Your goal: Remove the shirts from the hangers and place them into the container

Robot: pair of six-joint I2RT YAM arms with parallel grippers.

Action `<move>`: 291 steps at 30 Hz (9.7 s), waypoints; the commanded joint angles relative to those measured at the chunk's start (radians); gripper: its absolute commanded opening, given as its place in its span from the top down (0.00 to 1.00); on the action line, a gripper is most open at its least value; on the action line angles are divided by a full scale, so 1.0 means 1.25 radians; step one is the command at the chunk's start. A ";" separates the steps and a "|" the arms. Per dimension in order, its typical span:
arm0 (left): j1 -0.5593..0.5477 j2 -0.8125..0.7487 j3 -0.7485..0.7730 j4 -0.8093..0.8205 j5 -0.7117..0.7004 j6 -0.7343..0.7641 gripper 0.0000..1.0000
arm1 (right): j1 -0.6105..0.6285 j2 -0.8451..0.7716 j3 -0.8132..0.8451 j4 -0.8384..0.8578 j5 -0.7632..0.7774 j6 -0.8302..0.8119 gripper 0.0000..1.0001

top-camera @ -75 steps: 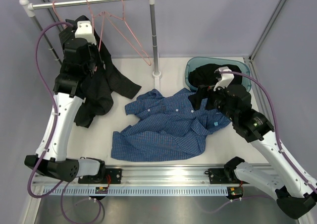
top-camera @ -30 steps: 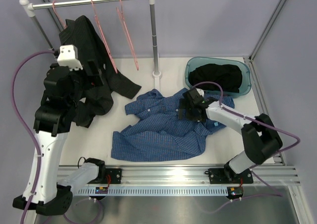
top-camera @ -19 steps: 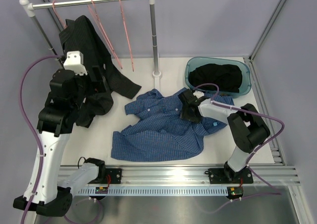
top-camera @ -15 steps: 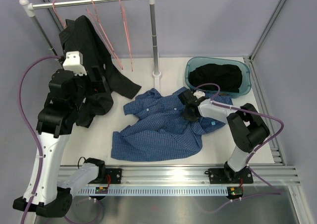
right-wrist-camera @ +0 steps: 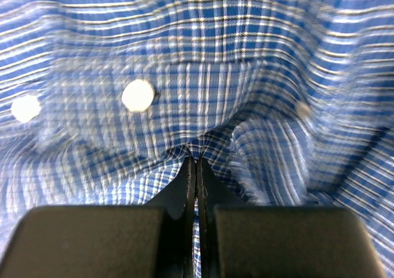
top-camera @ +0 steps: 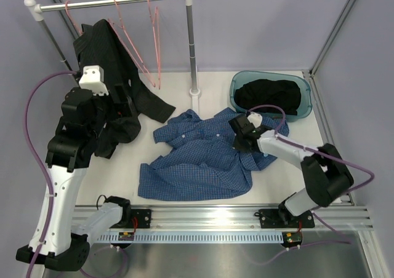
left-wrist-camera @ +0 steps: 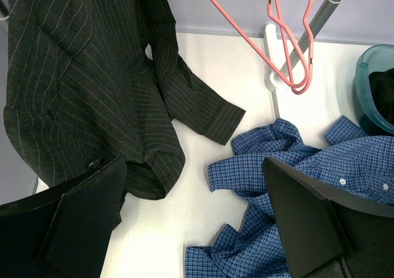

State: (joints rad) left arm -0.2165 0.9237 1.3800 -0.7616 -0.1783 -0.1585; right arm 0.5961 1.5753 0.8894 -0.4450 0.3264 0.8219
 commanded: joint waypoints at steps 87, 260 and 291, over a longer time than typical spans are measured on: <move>0.004 -0.047 -0.054 0.035 0.083 -0.063 0.01 | -0.185 -0.056 0.232 -0.026 -0.001 -0.078 0.02; -0.029 -0.151 -0.143 -0.021 0.095 -0.066 0.01 | -0.300 -0.148 -0.135 -0.087 -0.067 0.048 0.99; -0.029 -0.152 -0.121 -0.052 0.051 -0.055 0.01 | -0.433 0.310 0.800 -0.061 -0.030 -0.200 1.00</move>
State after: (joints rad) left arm -0.2497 0.7410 1.1965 -0.8375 -0.0879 -0.2428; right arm 0.0650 1.8721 1.8565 -0.4721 0.3130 0.5636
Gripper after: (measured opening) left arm 0.988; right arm 0.019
